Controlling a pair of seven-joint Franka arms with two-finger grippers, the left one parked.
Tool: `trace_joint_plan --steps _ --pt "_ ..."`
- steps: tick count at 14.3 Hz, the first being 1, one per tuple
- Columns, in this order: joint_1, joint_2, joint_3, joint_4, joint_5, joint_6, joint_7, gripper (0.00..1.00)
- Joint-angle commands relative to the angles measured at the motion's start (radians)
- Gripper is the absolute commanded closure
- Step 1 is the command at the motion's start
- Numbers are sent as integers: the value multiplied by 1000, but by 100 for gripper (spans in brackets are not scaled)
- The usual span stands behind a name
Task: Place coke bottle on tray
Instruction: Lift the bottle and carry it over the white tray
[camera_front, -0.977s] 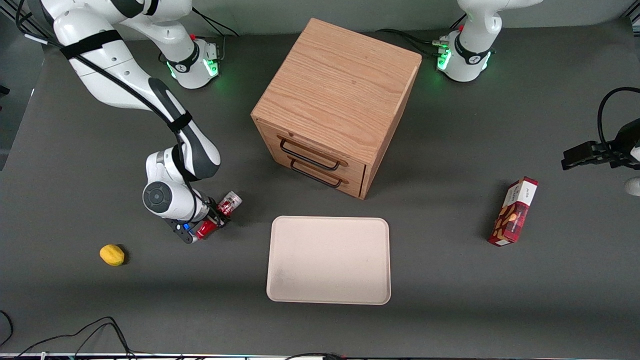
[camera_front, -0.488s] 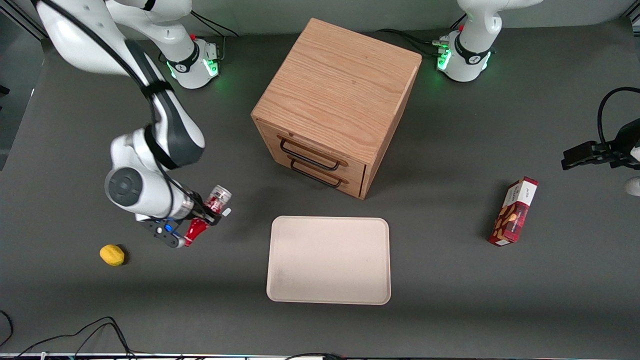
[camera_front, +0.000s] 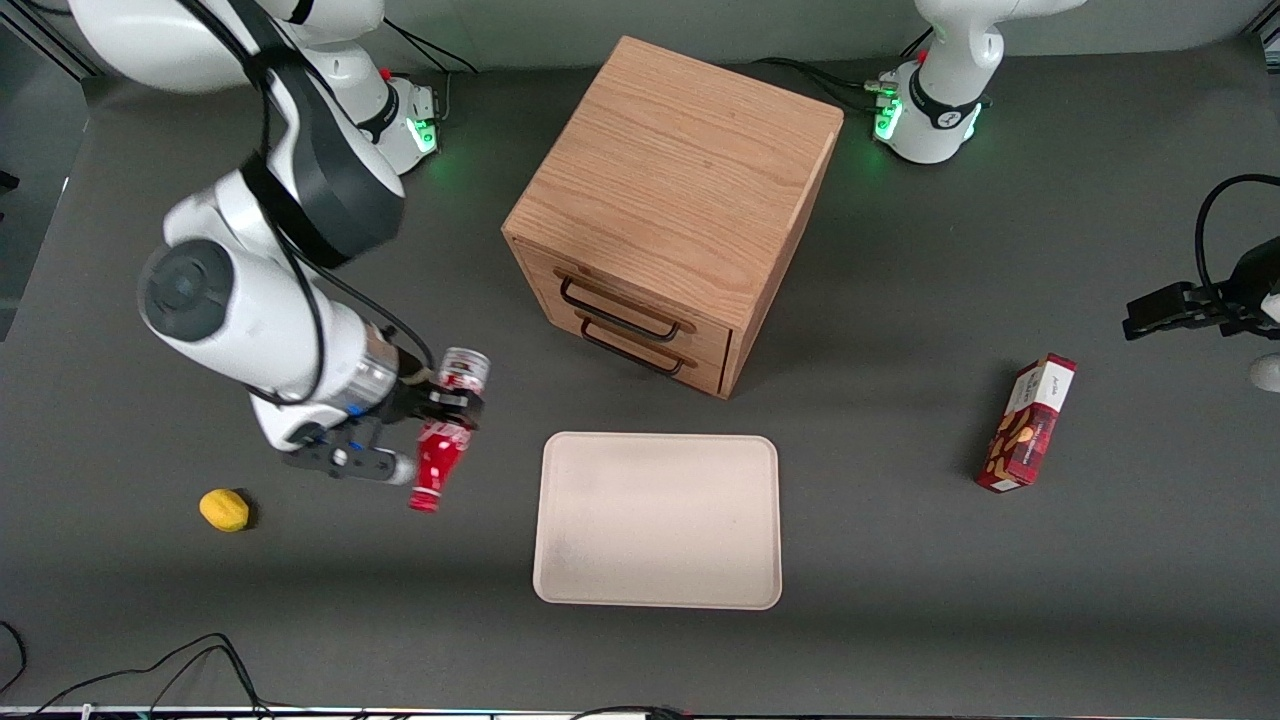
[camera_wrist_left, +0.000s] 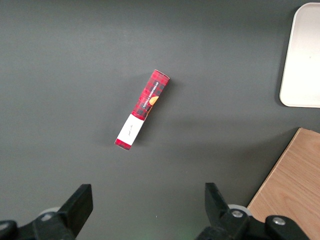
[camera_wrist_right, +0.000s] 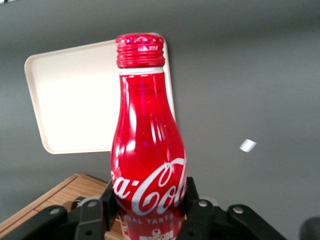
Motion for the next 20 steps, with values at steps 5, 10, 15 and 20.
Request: trace_joint_plan --steps 5,10,15,20 --pt "84 412 0 181 -30 242 31 100" --pt "98 503 -6 178 -76 371 66 100" --pt "100 521 -11 178 -110 402 70 6" --pt "100 515 -11 178 -117 400 76 0"
